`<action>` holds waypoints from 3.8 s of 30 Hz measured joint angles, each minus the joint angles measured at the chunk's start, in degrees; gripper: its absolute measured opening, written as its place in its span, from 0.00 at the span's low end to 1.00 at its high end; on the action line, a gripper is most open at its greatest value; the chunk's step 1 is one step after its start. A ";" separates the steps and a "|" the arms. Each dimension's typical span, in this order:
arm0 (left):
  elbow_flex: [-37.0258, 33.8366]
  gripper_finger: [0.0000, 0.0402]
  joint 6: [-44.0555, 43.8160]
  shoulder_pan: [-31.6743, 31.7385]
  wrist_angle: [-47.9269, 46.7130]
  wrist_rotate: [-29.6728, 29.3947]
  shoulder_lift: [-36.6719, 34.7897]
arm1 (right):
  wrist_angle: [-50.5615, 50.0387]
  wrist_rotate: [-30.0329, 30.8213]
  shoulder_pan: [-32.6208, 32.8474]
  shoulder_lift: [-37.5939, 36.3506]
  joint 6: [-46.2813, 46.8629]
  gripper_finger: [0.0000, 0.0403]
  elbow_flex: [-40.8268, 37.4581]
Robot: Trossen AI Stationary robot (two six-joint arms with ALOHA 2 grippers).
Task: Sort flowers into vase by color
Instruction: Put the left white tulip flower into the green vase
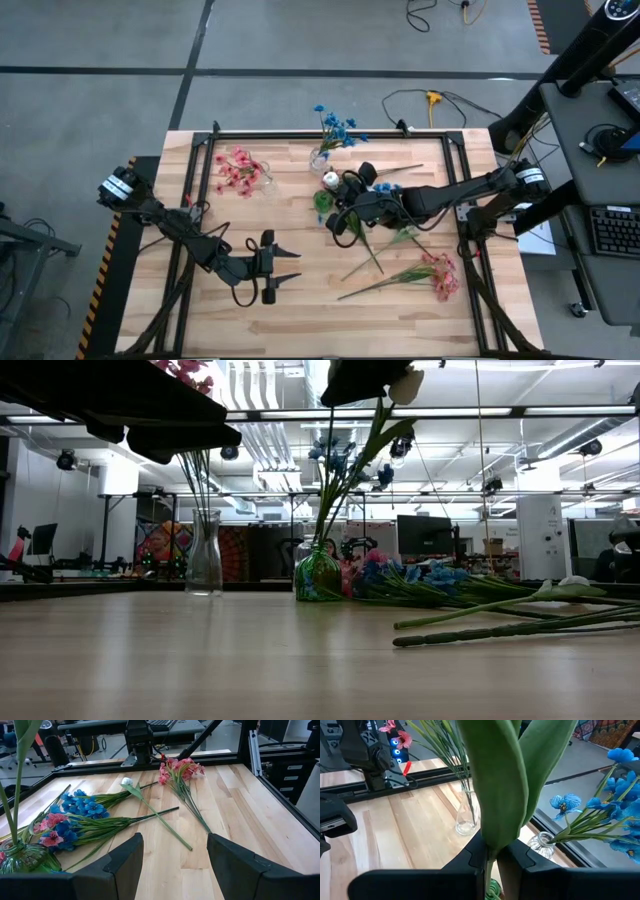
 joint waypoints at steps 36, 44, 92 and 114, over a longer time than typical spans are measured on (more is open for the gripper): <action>0.00 0.51 0.00 0.02 -0.02 -0.02 0.00 | 2.91 0.00 -3.36 0.02 -1.97 0.06 -0.26; 0.00 0.51 0.00 0.00 -0.02 0.00 0.00 | 4.07 -0.10 -3.49 0.02 -1.87 0.06 -0.72; 0.00 0.51 0.00 0.00 -0.68 0.00 0.00 | 6.53 -2.56 -3.76 0.04 -4.44 0.06 -1.44; 0.02 0.51 0.00 0.02 -0.70 0.00 0.00 | 6.55 -2.54 -3.76 0.04 -4.42 0.18 -1.44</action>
